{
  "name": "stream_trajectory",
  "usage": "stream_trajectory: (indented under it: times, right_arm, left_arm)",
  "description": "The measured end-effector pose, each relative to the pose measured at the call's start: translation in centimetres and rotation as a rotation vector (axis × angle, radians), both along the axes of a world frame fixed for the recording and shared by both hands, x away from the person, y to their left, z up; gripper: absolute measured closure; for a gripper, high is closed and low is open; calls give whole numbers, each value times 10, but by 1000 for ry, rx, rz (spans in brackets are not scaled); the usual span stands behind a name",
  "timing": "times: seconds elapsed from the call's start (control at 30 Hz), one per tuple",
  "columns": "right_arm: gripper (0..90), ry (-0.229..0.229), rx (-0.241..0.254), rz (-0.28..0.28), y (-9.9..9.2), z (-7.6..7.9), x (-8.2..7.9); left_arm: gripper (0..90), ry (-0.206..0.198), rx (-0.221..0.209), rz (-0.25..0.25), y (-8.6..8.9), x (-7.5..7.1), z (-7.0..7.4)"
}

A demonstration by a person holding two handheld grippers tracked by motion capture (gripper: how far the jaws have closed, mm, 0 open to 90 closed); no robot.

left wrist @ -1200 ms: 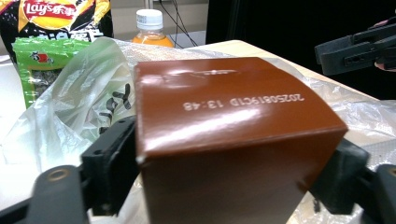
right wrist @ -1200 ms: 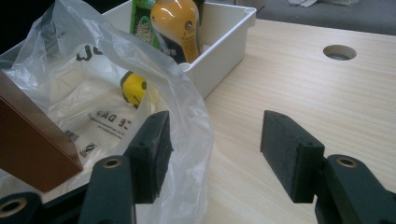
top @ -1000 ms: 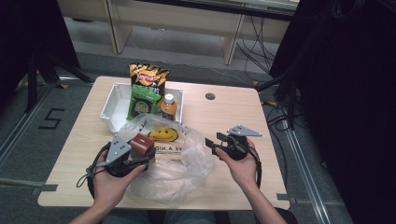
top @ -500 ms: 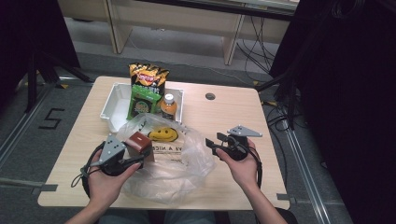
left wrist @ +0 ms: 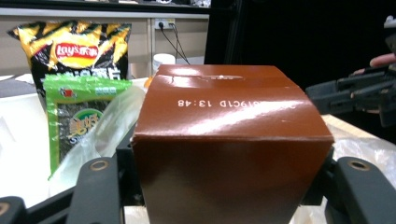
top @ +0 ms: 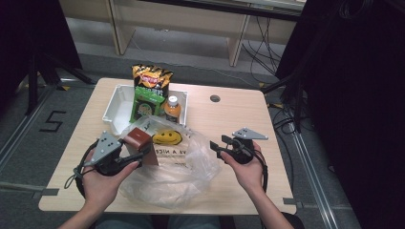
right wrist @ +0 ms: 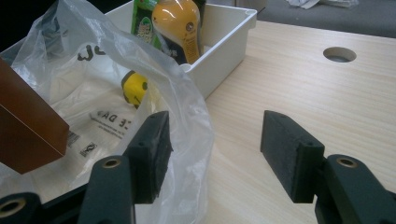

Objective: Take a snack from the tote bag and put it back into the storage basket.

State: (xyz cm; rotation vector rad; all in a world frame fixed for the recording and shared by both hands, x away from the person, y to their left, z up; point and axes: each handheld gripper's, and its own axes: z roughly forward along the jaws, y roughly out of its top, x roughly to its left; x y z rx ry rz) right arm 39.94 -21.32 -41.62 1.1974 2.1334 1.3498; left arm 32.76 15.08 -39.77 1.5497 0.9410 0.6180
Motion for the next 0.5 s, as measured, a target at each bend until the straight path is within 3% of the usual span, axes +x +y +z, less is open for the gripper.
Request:
stream_trajectory:
  times: [0.27,0.3,0.43,0.5]
  right_arm:
    - [436,20,13,-12,2,0,-2]
    - [437,-11,-21,-6,-1,1,0]
    - [437,-13,-20,-6,-1,1,0]
    - [437,5,6,-15,1,0,-1]
  left_arm:
    - [371,2,-6,4,3,3,13]
    - [371,0,-6,3,4,4,15]
    - [371,-12,-15,6,4,8,26]
    - [371,-13,-18,8,4,10,32]
